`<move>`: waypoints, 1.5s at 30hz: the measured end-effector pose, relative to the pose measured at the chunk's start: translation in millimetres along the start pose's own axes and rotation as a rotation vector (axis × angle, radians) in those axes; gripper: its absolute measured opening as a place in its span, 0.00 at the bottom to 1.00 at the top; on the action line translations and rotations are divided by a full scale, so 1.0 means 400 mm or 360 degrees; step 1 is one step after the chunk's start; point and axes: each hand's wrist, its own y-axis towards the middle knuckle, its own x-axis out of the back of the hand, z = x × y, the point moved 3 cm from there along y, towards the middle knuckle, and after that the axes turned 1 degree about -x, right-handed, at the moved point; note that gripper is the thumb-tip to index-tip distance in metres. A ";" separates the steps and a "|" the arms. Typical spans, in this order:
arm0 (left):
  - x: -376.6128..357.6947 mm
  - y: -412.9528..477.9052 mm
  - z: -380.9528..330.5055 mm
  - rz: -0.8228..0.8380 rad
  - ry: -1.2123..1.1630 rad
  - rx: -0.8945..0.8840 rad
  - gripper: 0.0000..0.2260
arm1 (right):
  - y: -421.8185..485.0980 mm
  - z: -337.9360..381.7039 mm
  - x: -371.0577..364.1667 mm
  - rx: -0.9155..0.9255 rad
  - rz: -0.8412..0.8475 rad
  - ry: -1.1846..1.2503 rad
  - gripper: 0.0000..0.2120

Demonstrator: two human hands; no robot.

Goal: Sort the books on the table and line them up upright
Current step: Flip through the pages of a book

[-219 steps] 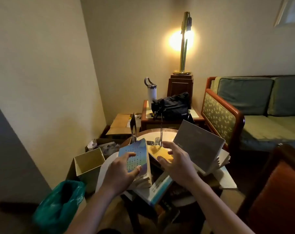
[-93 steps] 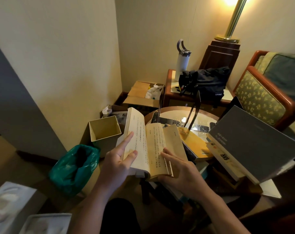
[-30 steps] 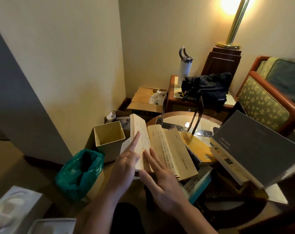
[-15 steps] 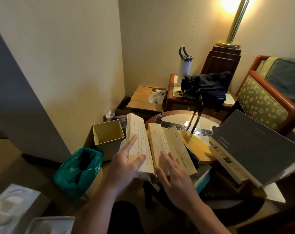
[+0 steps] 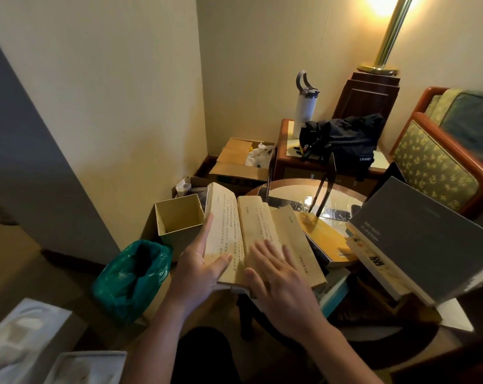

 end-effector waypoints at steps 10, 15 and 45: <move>0.011 0.001 0.012 0.0061 -0.0113 0.0030 0.40 | 0.121 0.045 -0.033 -0.0097 0.0315 0.0503 0.32; 0.027 -0.001 0.026 0.0047 -0.0204 0.0067 0.38 | 0.031 0.063 -0.065 -0.0020 0.0391 0.0572 0.29; -0.029 0.002 -0.019 0.0040 0.0017 -0.0012 0.39 | -0.037 -0.150 0.034 -0.0161 0.0097 0.0077 0.41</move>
